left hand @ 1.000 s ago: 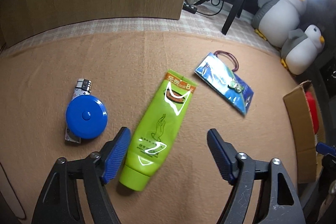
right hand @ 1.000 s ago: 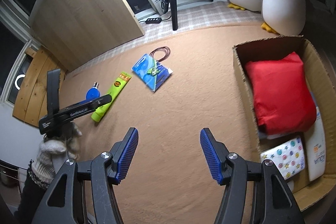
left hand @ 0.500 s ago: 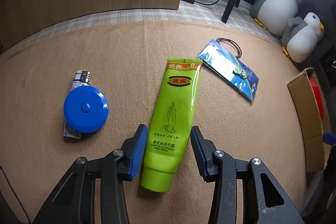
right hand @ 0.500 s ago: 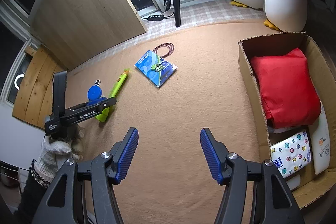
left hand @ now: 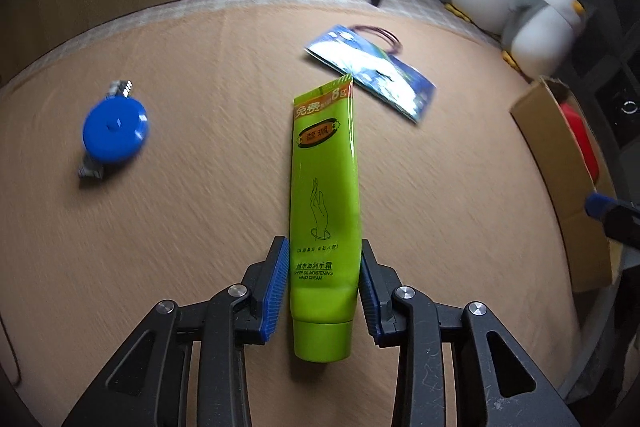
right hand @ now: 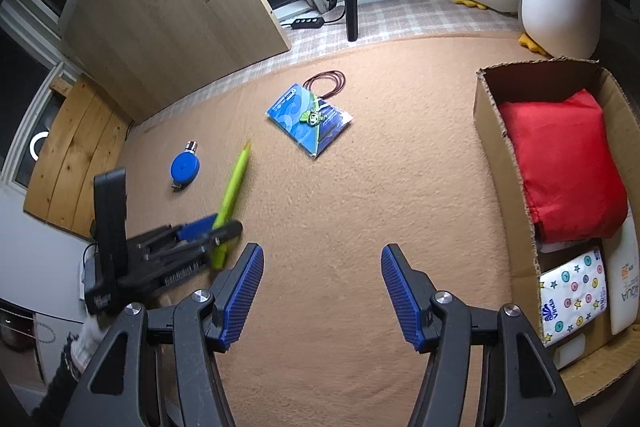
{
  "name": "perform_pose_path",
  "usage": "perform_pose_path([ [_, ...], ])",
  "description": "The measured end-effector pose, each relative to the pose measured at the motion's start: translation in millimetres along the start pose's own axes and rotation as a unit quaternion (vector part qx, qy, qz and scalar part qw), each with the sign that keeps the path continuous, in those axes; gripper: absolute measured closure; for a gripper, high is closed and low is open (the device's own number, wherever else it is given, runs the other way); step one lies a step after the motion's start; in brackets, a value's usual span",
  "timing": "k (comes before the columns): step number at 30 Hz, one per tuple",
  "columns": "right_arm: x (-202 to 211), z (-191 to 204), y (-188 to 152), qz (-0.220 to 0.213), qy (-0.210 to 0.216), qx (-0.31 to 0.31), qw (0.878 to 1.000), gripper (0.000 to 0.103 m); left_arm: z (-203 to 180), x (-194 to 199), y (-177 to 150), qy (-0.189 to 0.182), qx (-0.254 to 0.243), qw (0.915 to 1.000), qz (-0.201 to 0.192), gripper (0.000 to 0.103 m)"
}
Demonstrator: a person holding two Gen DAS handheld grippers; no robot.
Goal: Organize objects
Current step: 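Move both grippers to the lime-green tube and grasp it with the left gripper, then grasp the lime-green tube with the right gripper beside the left gripper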
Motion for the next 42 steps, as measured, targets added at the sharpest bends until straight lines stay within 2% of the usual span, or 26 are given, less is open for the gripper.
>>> perform_pose_path([
  [9, -9.1, -0.9, -10.4, 0.015, 0.003, 0.000, 1.000, 0.045, -56.3, 8.9, -39.8, -0.036, -0.003, 0.9993, 0.011, 0.067],
  [11, -10.4, -0.6, -12.3, 0.018, 0.006, -0.002, 1.000, 0.045, -64.7, 9.8, -44.3, -0.046, -0.004, 0.9988, 0.017, 0.064],
  [13, -12.4, 0.8, -14.3, 0.022, 0.007, -0.001, 1.000, 0.045, -69.1, 11.8, -47.7, -0.061, 0.004, 0.9978, 0.024, 0.044],
  [15, -14.8, 2.9, -18.0, 0.028, 0.011, -0.002, 1.000, 0.045, -72.4, 14.6, -50.3, -0.082, 0.014, 0.9961, 0.030, 0.037],
  [32, -54.1, 19.2, -59.7, 0.112, 0.046, -0.028, 0.992, 0.045, -69.3, 15.8, -54.8, -0.141, 0.043, 0.9880, 0.046, 0.039],
  [37, -61.4, 28.2, -67.3, 0.126, 0.051, -0.024, 0.990, 0.045, -72.1, 13.7, -54.9, -0.147, 0.042, 0.9871, 0.048, 0.047],
  [42, -66.7, 32.9, -69.2, 0.131, 0.053, -0.023, 0.990, 0.045, -72.8, 12.7, -53.6, -0.152, 0.044, 0.9863, 0.047, 0.049],
])
Point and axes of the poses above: each gripper's, at about its wrist camera, not at the fingertips, and x roughly against the way its jaws point, z to its left, y to its top, the point moved 7 cm from there along -x, roughly the way its jaws point, and after that the axes turned 9 degrees about -z, right-handed, at the moved point
